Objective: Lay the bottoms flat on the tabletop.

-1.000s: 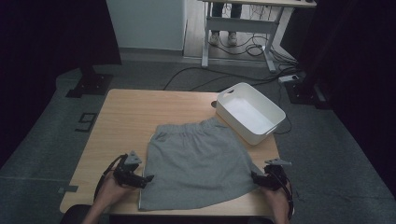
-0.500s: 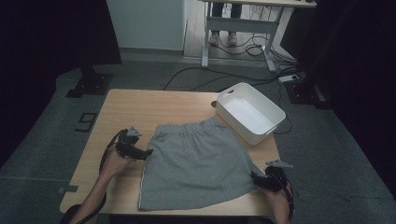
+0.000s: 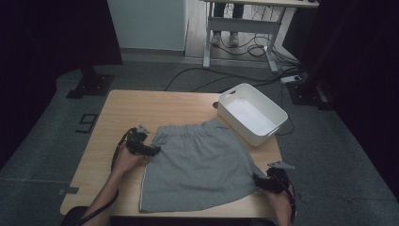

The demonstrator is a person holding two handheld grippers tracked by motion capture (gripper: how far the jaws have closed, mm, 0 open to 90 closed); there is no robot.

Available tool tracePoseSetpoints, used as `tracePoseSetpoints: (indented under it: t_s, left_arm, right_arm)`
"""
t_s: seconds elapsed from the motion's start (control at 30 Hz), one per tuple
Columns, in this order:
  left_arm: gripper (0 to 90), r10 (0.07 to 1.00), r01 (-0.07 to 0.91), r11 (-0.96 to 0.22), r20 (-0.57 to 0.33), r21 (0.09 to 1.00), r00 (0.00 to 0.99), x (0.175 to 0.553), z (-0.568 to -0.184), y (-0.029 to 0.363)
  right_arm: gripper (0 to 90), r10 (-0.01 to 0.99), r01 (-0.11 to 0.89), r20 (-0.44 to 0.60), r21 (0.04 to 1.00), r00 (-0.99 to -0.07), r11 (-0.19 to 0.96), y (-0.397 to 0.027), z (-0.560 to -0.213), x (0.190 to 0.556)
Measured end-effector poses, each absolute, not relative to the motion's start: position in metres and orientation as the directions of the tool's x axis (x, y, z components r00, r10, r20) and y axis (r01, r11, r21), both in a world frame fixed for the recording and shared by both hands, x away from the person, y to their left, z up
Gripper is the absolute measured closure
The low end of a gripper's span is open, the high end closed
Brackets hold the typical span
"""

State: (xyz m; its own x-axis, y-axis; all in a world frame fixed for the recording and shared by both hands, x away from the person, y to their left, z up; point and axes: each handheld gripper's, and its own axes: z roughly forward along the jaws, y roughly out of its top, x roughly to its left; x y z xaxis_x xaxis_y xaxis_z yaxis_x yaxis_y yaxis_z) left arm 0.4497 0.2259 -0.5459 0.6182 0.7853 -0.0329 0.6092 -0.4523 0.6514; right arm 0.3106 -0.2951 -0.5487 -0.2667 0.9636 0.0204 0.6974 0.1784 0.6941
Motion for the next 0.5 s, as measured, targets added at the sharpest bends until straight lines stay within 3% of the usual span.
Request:
tracePoseSetpoints:
  t_s: [0.27, 0.5]
  left_arm:
    - [0.0, 0.78, 0.597, -0.449, -0.033, 0.665, 0.624, 0.443, -0.548, 0.231]
    - [0.0, 0.779, 0.596, -0.451, -0.033, 0.664, 0.626, 0.434, -0.548, 0.234]
  right_arm:
    - [8.9, 0.955, 0.701, 0.033, 0.686, -0.296, 0.193, -0.291, -0.537, 0.308]
    - [1.9, 0.916, 0.65, 0.037, 0.716, -0.399, 0.255, -0.265, -0.512, 0.302]
